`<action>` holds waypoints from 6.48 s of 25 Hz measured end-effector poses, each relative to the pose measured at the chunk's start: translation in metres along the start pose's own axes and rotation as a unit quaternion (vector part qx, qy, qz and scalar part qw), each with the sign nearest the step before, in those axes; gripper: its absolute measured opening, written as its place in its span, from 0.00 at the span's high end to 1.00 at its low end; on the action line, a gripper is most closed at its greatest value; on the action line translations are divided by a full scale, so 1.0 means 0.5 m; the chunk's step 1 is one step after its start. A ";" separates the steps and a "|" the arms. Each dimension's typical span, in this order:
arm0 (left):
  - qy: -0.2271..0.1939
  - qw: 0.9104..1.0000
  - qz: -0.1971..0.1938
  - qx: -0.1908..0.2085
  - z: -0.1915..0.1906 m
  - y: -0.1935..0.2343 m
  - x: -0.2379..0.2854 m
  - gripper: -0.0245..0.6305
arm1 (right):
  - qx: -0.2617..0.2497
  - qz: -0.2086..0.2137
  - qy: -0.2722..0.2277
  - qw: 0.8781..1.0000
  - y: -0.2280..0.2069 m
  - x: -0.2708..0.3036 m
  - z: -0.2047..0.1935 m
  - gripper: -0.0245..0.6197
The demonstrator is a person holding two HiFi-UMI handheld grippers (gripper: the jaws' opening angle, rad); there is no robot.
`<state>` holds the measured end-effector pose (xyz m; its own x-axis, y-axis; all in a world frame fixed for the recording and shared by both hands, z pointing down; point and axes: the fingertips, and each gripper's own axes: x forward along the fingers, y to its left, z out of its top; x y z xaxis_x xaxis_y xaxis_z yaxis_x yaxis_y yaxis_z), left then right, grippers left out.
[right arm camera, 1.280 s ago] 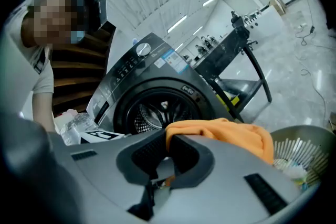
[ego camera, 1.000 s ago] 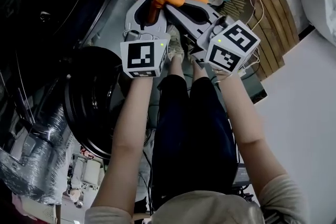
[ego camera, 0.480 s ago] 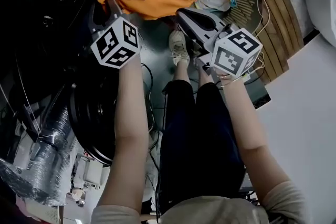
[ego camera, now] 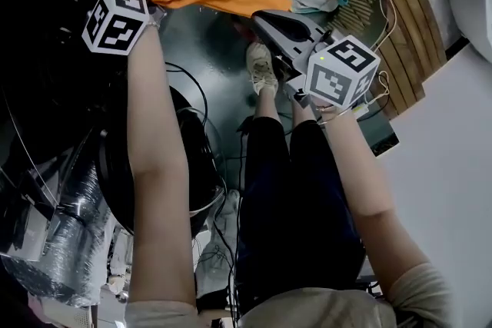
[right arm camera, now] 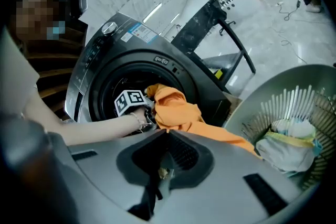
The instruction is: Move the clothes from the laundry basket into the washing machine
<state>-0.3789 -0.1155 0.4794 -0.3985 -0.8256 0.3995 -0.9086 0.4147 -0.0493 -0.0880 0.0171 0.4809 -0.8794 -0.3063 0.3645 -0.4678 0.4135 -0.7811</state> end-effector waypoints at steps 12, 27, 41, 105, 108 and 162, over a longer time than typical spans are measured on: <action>0.017 0.995 -0.021 -0.096 -0.012 0.025 -0.108 0.46 | 0.015 0.001 0.011 1.000 0.015 -0.028 -0.048 0.93; 0.179 0.975 -0.127 0.028 -0.237 -0.129 -0.053 0.71 | 0.013 -0.019 0.018 1.000 -0.014 -0.028 -0.062 0.93; 0.093 0.995 0.013 -0.030 -0.108 0.027 0.067 0.61 | -0.032 0.028 0.009 0.999 0.021 0.006 -0.023 0.93; 0.094 0.982 -0.002 0.163 -0.142 0.002 0.028 0.76 | 0.004 -0.044 -0.037 0.998 -0.063 -0.025 -0.011 0.93; 0.069 0.982 0.021 0.177 -0.075 0.042 0.086 0.76 | 0.002 -0.043 -0.041 0.998 -0.062 -0.017 -0.009 0.93; 0.276 0.848 -0.446 0.072 -0.357 -0.618 -0.505 0.41 | -0.121 -0.064 -0.070 0.988 -0.101 -0.240 0.085 0.94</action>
<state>0.0249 0.0329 0.5573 0.5382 -0.4647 0.7031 -0.8399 -0.3646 0.4020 0.0449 -0.0033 0.4549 -0.7986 -0.4779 0.3659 -0.5969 0.5510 -0.5831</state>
